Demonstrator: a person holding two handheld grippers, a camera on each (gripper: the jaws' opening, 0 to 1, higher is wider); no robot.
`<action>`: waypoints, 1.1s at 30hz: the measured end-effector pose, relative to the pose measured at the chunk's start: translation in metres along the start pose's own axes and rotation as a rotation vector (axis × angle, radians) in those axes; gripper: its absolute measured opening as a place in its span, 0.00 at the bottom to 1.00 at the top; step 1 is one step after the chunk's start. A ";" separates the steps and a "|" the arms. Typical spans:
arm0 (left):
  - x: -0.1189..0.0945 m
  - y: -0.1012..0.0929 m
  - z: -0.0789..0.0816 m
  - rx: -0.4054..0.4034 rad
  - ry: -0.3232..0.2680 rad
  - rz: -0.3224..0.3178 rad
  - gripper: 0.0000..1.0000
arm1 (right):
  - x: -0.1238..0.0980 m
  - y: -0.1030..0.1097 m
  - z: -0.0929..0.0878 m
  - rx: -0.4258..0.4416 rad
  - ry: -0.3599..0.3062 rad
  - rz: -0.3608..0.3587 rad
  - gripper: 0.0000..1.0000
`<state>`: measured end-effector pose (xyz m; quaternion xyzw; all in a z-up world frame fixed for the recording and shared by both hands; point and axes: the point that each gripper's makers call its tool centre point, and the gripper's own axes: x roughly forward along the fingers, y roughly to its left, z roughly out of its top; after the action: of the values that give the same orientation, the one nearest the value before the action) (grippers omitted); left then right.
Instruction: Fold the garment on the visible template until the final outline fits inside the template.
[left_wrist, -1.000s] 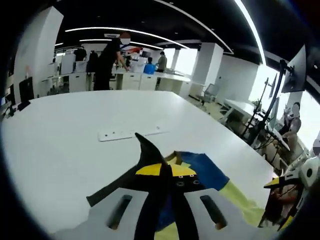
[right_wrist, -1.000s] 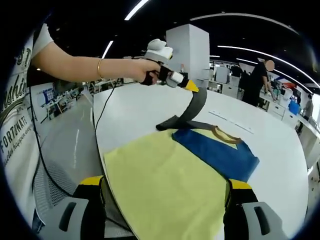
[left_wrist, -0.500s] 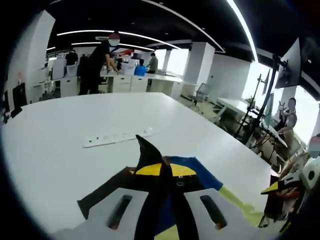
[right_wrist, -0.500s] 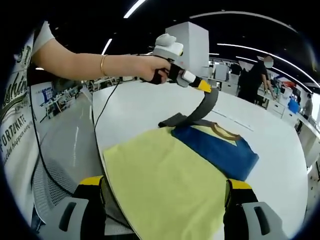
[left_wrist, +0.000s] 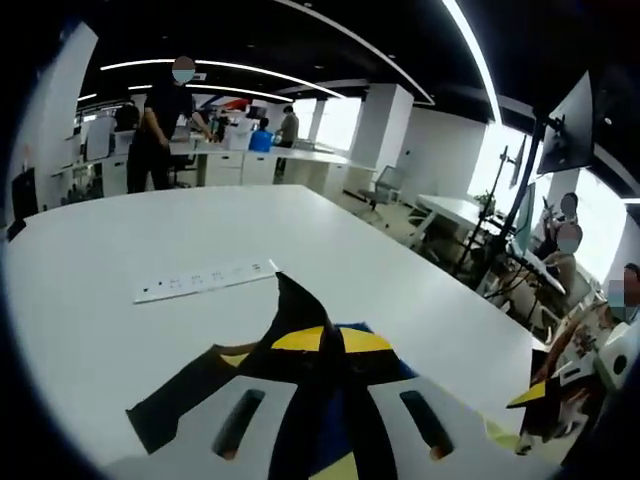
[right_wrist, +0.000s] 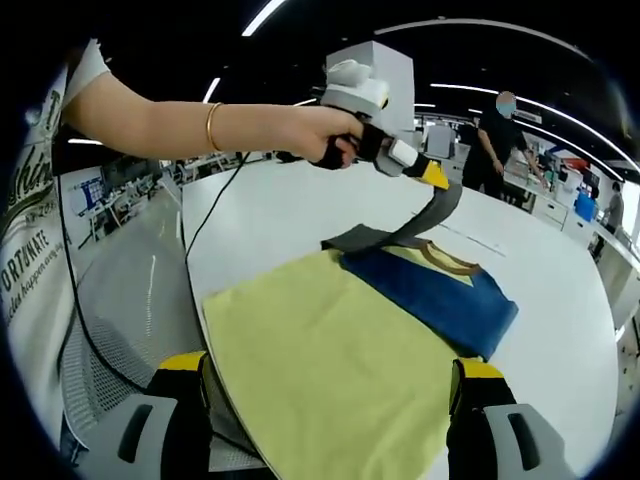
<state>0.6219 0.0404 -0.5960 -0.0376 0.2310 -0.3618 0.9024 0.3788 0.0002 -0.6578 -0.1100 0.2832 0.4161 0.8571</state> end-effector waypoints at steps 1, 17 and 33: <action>0.002 -0.003 -0.001 0.008 0.000 -0.011 0.01 | 0.000 0.000 0.000 0.000 0.002 0.000 0.99; 0.029 -0.040 -0.013 0.063 -0.012 -0.092 0.01 | 0.000 -0.006 -0.009 0.014 0.015 -0.017 0.99; 0.068 -0.064 -0.057 0.083 0.075 -0.136 0.01 | 0.000 -0.012 -0.019 0.041 0.025 -0.028 0.99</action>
<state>0.5987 -0.0465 -0.6580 -0.0024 0.2464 -0.4327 0.8672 0.3809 -0.0154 -0.6744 -0.1015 0.3008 0.3970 0.8612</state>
